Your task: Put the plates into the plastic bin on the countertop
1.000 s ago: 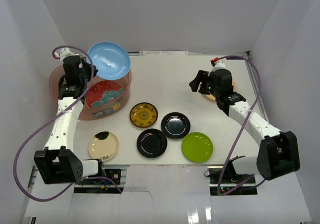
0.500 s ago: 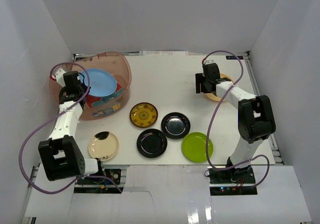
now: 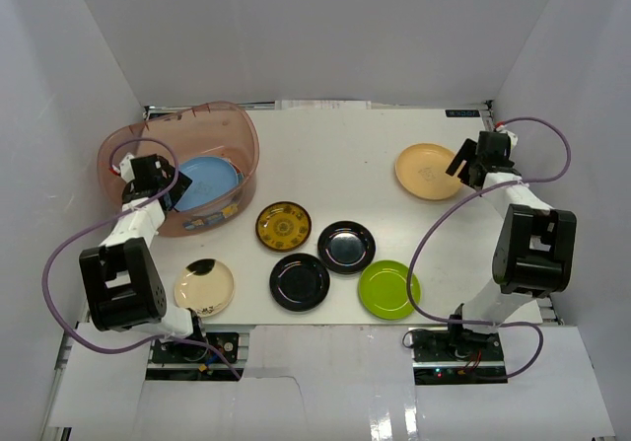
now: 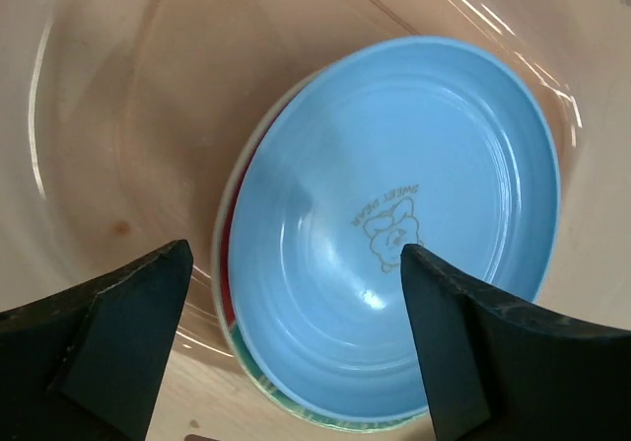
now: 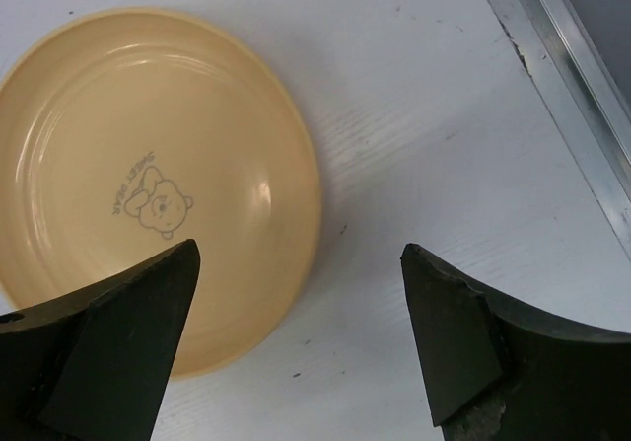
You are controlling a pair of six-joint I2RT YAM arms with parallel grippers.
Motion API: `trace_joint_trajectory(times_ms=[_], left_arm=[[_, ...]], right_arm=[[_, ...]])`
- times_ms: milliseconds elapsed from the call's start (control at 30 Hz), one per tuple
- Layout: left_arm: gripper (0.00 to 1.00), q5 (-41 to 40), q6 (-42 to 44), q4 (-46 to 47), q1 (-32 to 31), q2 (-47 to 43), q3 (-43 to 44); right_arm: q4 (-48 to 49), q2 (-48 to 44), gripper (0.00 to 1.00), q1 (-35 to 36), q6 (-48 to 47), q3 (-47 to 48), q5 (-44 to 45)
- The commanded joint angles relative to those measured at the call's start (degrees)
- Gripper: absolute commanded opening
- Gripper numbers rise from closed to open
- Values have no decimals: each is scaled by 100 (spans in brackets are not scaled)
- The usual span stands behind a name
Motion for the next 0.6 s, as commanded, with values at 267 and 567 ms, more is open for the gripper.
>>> trace_joint_trajectory(times_ms=[267,567], left_arm=[[98,692,33,407,10,-1131,-147],[98,921,-107,249,10,-1922,-421]], right_arm=[[696,942,73,-368,1089,252,-932],[951,1119,10,-492,1503,-134,-1319]])
